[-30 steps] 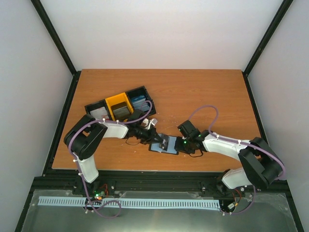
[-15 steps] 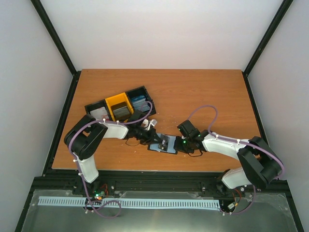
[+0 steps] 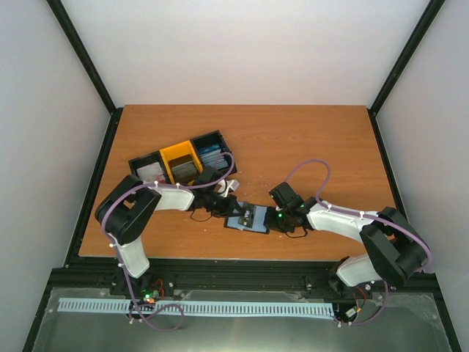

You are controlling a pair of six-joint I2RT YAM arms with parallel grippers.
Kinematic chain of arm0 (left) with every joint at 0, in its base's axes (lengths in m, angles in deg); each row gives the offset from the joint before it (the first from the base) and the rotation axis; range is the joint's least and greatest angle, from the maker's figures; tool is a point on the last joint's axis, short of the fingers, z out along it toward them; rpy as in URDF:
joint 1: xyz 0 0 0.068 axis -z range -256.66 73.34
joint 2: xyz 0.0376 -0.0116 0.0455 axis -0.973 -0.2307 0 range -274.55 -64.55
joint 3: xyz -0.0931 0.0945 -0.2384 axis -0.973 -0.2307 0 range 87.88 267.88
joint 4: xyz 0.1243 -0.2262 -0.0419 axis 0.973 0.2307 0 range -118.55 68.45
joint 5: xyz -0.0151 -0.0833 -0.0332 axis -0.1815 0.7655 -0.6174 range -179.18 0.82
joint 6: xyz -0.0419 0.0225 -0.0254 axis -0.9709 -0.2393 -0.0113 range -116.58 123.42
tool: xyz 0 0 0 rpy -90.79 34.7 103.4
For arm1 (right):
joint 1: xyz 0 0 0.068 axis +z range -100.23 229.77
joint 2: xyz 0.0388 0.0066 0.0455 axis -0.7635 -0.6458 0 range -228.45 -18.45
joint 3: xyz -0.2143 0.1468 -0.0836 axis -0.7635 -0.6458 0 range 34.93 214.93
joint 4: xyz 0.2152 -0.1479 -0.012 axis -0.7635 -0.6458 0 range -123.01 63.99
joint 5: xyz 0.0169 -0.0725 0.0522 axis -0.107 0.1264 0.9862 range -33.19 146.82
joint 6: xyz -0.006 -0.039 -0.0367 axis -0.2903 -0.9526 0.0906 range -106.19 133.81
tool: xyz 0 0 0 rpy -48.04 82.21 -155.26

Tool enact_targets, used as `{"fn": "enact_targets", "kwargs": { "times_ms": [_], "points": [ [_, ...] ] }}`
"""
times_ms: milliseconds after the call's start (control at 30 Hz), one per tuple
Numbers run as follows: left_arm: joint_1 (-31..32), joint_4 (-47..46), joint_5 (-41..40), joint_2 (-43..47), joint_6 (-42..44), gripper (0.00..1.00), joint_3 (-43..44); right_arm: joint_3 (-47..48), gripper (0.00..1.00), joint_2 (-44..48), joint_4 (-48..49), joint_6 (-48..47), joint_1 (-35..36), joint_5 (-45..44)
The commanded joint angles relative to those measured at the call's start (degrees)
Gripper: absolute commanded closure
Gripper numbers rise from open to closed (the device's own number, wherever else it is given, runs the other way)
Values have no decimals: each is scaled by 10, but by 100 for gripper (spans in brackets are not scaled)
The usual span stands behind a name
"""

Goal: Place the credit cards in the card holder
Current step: Insert the credit card into the card holder.

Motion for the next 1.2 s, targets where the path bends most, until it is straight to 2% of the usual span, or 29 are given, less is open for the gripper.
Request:
{"fn": "enact_targets", "kwargs": {
  "times_ms": [0,200,467,700,900,1167],
  "points": [
    [5,10,-40,17,16,99,-18,-12,77,-4,3,0,4,4],
    [5,8,-81,37,-17,99,-33,-17,77,-5,5,0,4,6],
    [8,-24,-39,19,-29,99,-40,-17,77,-11,14,-2,4,13],
    [8,12,-120,58,-9,99,-35,-17,77,-16,15,-3,4,12],
    [8,6,-137,88,-20,99,-51,-18,77,-19,15,-3,4,13],
    [12,-40,-40,68,-21,99,-74,-21,77,-25,22,-4,4,22]
  ]
}}
